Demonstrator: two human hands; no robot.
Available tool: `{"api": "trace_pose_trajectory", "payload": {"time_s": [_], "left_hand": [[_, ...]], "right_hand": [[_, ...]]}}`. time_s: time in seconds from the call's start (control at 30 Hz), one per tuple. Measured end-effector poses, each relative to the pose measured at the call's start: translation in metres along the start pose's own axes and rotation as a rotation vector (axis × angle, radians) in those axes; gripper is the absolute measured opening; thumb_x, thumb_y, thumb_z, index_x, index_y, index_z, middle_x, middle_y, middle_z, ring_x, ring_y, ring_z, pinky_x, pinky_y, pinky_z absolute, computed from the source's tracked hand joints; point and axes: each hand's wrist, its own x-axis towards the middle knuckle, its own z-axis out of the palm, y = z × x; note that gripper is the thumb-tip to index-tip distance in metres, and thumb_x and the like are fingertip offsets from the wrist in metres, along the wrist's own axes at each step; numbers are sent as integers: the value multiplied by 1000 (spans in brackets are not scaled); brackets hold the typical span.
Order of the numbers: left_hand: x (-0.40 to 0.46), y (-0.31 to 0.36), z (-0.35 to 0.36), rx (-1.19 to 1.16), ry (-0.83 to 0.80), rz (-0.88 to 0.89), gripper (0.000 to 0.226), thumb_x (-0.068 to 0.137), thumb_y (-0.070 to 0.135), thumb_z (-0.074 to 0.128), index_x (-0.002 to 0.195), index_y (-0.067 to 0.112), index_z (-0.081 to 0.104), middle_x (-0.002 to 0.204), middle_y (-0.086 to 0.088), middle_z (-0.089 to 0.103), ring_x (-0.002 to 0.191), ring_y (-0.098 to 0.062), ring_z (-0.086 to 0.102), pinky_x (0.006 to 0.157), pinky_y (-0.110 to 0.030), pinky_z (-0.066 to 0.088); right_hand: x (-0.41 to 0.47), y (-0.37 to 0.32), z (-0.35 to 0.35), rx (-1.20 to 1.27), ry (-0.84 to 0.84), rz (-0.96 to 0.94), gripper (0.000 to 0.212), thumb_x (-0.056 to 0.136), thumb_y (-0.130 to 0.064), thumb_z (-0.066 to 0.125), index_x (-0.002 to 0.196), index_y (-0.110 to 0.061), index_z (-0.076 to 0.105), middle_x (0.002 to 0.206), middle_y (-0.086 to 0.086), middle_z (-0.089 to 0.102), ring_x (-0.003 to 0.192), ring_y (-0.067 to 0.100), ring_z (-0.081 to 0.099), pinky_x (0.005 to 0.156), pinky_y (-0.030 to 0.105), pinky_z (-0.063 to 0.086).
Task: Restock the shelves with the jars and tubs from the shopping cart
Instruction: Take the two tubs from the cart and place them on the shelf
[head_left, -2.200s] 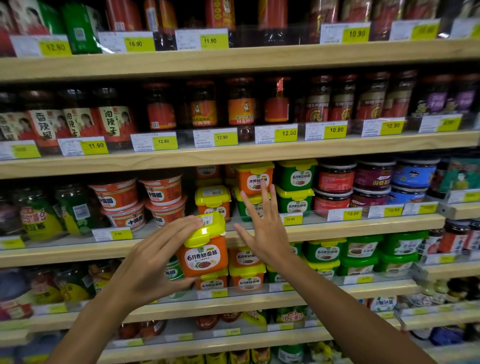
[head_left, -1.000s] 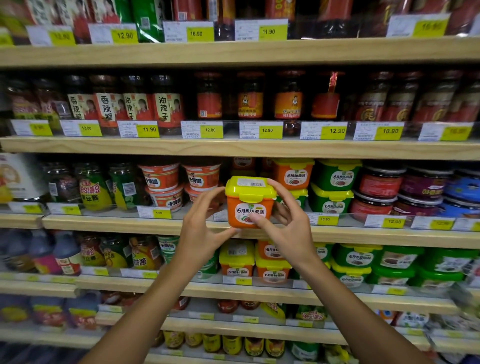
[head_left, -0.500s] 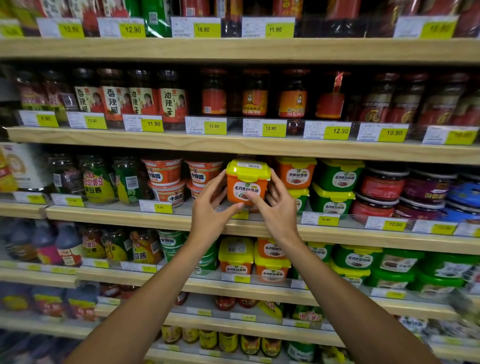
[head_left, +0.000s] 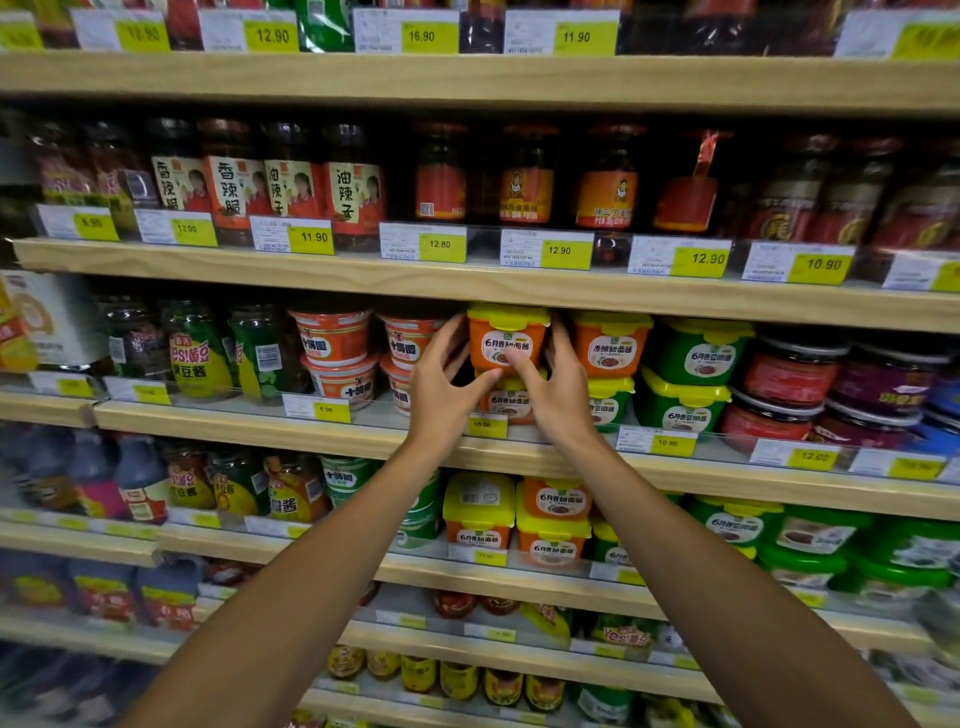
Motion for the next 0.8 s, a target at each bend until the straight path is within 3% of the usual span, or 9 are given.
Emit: {"api": "trace_pose_trajectory", "payload": {"time_s": [0.1,0.33,0.47,0.63,0.8], "left_hand": [[3,-8,6,9,-8,-13,75,81,0,80,147,14,45,144,-2,55,133,-10,53,110,-35,47],[11,-17,12,24,-14,3,66,82,2,79,139,17,49,135,3,60,128,-5,56,105,-22,47],[10,-23,15,86,14,10,63,82,6,79,136,20,51,134,1,62,125,-7,58,104,-26,50],[1,-36,10,123,-1,-26,58,84,4,76,136,17,53,133,2,61,125,-8,57,103,-32,52],[1,-32,12,144,14,-19,46,93,11,69,135,14,53,131,1,63,123,-6,58,102,-29,52]], "right_hand": [[1,7,5,-62,40,3,50,99,-34,65,144,-21,47,131,-4,65,121,12,61,106,42,51],[-5,17,15,-148,93,-31,57,104,-31,56,155,-22,33,148,-1,53,136,17,51,112,39,45],[-2,19,21,-134,116,10,58,104,-27,57,156,-19,32,148,2,53,137,20,50,113,42,44],[-16,19,22,-109,94,30,66,102,-15,58,160,-16,26,154,3,47,140,16,45,107,15,34],[-18,17,21,-76,61,50,74,100,-14,61,161,-20,21,155,3,46,138,16,47,112,29,42]]}}
